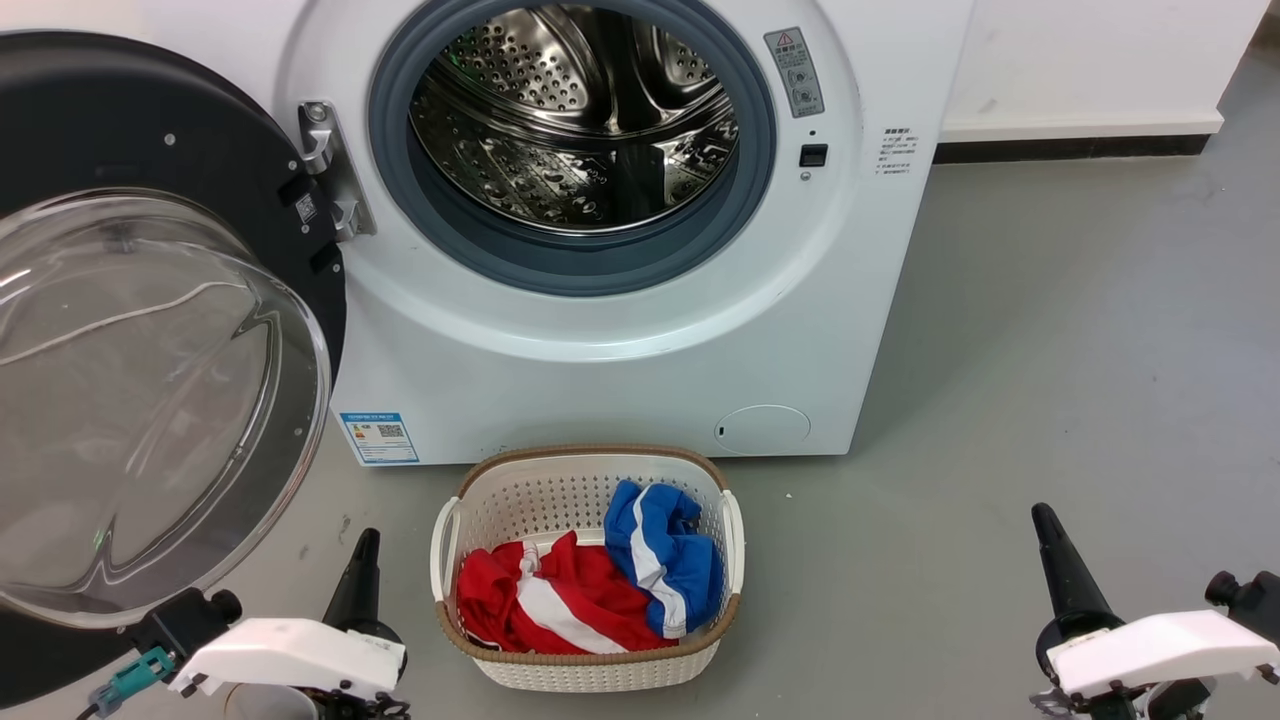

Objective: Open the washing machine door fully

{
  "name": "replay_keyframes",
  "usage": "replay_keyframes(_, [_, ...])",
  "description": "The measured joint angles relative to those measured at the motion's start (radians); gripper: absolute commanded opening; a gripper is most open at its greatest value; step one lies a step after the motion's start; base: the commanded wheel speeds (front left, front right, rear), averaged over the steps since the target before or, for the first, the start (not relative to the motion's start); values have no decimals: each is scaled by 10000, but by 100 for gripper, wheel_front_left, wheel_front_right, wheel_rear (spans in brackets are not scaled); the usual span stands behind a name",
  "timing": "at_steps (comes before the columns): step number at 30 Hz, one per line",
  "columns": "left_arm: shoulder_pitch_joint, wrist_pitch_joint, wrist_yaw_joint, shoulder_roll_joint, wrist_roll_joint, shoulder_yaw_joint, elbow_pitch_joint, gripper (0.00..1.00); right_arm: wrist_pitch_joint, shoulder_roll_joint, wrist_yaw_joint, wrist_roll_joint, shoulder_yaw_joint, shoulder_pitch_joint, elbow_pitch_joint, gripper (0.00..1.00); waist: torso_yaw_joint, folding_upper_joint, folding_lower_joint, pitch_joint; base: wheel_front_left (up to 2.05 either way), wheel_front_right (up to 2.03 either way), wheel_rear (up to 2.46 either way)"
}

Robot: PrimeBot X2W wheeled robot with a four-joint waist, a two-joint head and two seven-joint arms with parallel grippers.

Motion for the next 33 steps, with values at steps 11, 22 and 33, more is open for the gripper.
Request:
replay_keyframes(11, [-107,330,-297,-217,-1011,382,38,0,171,-4,0,1287,-86,-205,151,0,49,0,1,37,0,0,0])
replay_keyframes(22, [-240,604,-560,-426,-1927,725,81,0,324,-6,0,2441,-180,-392,259,0,99,0,1,75,0,0,0])
replay_keyframes(33, [-307,871,-792,-575,-2755,1041,119,0,437,-6,0,3473,-268,-540,370,0,148,0,1,112,0,0,0])
